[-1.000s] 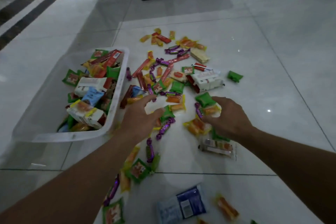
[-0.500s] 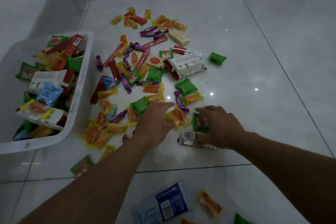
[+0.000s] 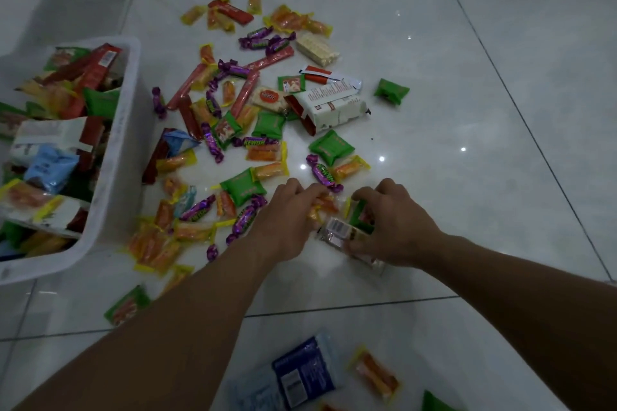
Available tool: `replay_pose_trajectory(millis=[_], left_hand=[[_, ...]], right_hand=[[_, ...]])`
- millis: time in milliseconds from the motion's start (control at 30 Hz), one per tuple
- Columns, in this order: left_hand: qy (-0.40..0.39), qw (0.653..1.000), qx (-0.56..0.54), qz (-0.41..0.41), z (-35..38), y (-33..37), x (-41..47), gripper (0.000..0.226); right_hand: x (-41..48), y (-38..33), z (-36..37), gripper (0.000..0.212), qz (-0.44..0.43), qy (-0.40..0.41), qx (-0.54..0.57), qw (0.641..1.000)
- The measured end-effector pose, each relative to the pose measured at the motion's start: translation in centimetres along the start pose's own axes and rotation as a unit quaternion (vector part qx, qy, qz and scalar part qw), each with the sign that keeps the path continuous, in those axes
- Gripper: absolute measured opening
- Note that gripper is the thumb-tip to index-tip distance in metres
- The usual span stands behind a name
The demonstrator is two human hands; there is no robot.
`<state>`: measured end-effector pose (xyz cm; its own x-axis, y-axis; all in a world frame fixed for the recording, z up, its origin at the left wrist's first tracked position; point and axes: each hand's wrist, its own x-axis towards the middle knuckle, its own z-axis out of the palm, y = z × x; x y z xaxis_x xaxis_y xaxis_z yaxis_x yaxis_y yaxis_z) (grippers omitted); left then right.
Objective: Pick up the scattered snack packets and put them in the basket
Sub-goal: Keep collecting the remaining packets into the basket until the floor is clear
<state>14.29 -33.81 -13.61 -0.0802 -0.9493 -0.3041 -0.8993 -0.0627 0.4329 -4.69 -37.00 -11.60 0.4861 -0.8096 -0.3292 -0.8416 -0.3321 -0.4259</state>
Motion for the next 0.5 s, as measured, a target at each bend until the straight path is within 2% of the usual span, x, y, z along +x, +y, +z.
replay_pose_trajectory(millis=[100,267,500], left_hand=[[0.000,1.000,-0.012,-0.007,0.0,0.0,-0.2,0.042],[0.051,0.997,-0.027,-0.045,0.1,0.1,-0.6,0.027],[0.082,0.996,-0.024,-0.035,-0.4,-0.5,-1.1,0.023]], right_hand=[[0.1,-0.2,0.1,0.069,-0.001,-0.010,0.007,1.000],[0.4,-0.8,0.3,0.038,-0.011,-0.030,0.052,0.998],[0.6,-0.4,0.1,0.029,0.007,0.001,0.133,0.991]])
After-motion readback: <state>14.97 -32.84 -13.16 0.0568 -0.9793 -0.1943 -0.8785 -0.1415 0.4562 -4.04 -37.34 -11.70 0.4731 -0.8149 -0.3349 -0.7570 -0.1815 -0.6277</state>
